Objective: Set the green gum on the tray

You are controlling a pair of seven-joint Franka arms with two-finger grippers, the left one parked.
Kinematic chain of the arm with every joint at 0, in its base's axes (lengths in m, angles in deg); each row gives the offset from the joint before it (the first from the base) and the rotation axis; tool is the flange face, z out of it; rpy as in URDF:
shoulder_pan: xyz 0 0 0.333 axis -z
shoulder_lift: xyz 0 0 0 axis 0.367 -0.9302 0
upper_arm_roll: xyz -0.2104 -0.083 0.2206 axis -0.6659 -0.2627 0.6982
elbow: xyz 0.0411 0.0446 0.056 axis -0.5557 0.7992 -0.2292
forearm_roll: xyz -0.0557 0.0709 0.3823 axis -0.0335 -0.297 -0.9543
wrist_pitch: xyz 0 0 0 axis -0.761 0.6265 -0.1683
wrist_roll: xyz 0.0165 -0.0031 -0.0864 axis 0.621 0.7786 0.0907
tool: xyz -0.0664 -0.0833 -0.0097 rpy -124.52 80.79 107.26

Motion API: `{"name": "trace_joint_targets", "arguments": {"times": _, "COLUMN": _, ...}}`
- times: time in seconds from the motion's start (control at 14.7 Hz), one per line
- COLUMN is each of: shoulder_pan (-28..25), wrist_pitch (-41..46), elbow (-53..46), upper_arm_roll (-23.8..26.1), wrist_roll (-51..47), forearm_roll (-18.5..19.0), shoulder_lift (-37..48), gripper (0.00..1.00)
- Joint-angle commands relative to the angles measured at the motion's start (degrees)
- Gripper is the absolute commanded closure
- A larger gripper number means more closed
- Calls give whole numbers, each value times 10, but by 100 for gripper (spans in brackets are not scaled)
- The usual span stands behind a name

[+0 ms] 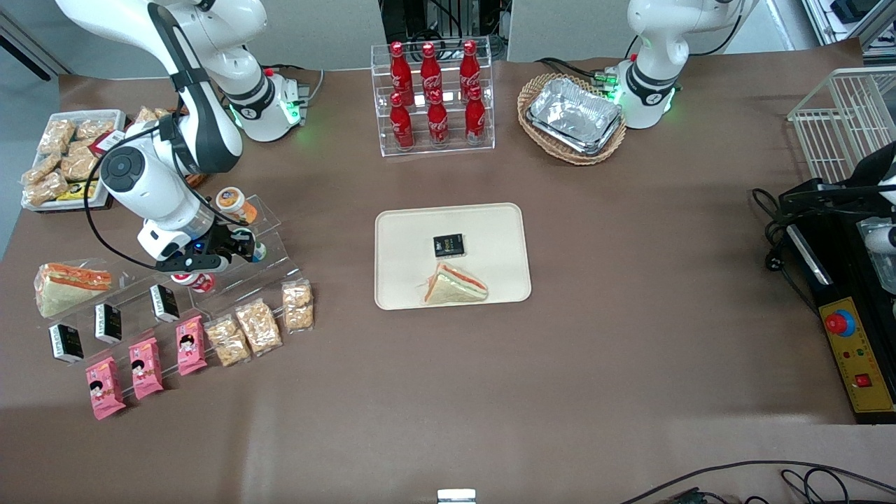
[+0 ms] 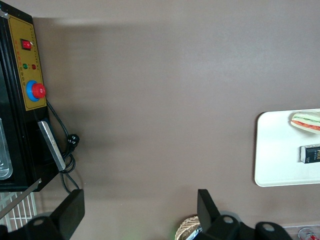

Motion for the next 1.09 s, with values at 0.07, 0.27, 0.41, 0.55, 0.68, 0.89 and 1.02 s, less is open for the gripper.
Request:
{"name": "trace_joint_targets", "arguments": {"times": 0.07, "shoulder_pan": 1, "wrist_pitch": 37, "elbow": -45, "upper_arm_roll": -19, "wrist_roll": 3, "forearm_roll": -6, "shoulder_lift": 49, "gripper": 0}}
{"name": "trace_joint_targets", "arguments": {"times": 0.27, "shoulder_pan": 1, "wrist_pitch": 203, "elbow": -149, "upper_arm_roll": -20, "wrist_roll": 4, "forearm_roll": 1, "shoulder_lift": 76, "gripper": 0}}
{"name": "trace_joint_targets", "arguments": {"times": 0.41, "shoulder_pan": 2, "wrist_pitch": 328, "elbow": -225, "upper_arm_roll": -23, "wrist_roll": 7, "forearm_roll": 2, "shoulder_lift": 77, "gripper": 0}}
{"name": "trace_joint_targets", "arguments": {"times": 0.55, "shoulder_pan": 1, "wrist_pitch": 368, "elbow": -251, "upper_arm_roll": -32, "wrist_roll": 14, "forearm_roll": 3, "shoulder_lift": 94, "gripper": 0}}
{"name": "trace_joint_targets", "arguments": {"times": 0.68, "shoulder_pan": 1, "wrist_pitch": 367, "elbow": -244, "upper_arm_roll": -41, "wrist_roll": 33, "forearm_roll": 1, "shoulder_lift": 110, "gripper": 0}}
{"name": "trace_joint_targets", "arguments": {"times": 0.89, "shoulder_pan": 0, "wrist_pitch": 313, "elbow": -193, "upper_arm_roll": -42, "wrist_roll": 53, "forearm_roll": -2, "shoulder_lift": 115, "gripper": 0}}
{"name": "trace_joint_targets", "arguments": {"times": 1.02, "shoulder_pan": -3, "wrist_pitch": 248, "elbow": -144, "upper_arm_roll": -42, "wrist_roll": 68, "forearm_roll": -3, "shoulder_lift": 114, "gripper": 0}}
